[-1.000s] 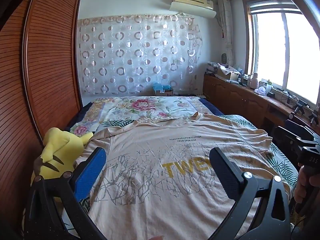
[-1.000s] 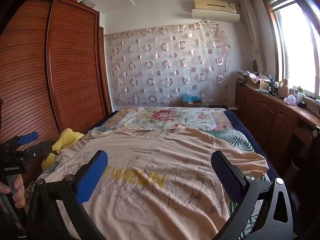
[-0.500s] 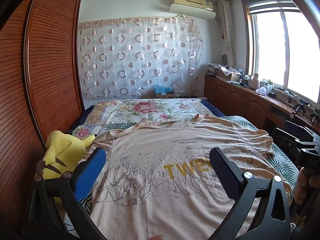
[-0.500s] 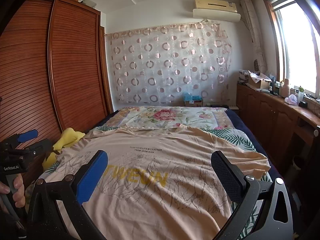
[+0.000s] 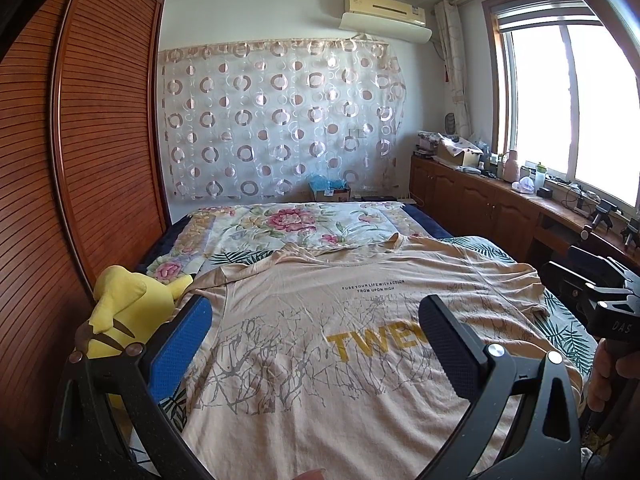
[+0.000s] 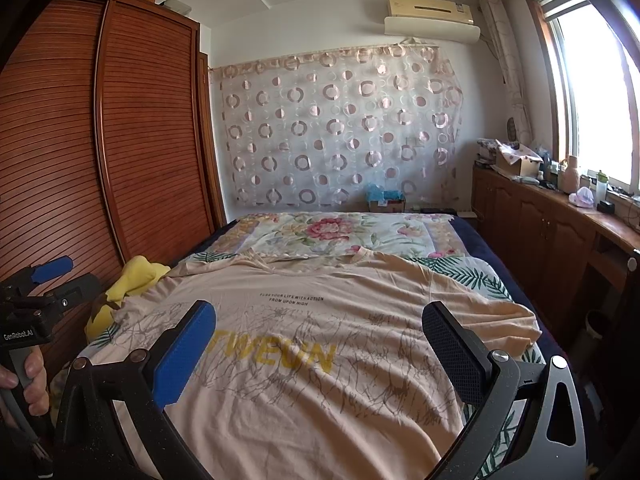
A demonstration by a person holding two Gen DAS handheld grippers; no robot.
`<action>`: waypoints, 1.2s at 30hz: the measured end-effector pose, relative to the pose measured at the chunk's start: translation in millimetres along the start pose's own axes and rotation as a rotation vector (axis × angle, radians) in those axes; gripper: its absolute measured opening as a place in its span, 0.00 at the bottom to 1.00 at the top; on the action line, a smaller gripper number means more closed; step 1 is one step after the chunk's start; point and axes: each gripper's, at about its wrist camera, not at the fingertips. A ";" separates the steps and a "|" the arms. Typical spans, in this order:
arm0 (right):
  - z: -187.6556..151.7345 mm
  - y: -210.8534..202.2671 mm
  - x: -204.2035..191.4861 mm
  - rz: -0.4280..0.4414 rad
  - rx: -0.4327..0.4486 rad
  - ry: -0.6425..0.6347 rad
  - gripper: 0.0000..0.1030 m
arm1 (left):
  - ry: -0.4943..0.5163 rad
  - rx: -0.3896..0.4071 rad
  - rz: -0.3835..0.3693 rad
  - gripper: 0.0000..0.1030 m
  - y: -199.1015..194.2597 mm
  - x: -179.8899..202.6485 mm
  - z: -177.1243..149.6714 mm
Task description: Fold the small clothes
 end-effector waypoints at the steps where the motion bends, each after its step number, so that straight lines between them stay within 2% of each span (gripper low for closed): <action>1: 0.1 0.1 0.1 0.000 -0.001 0.000 1.00 | 0.001 -0.001 0.000 1.00 -0.1 0.3 0.2; 36: -0.1 -0.4 -0.5 0.003 0.004 0.000 1.00 | 0.005 0.004 0.001 1.00 -2.7 2.2 -1.6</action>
Point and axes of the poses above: each gripper's, at about its wrist camera, not at the fingertips, and y roughly the way its jaws point, x to its right, z to its top, and after that the axes turned 7 degrees about -z, right-handed
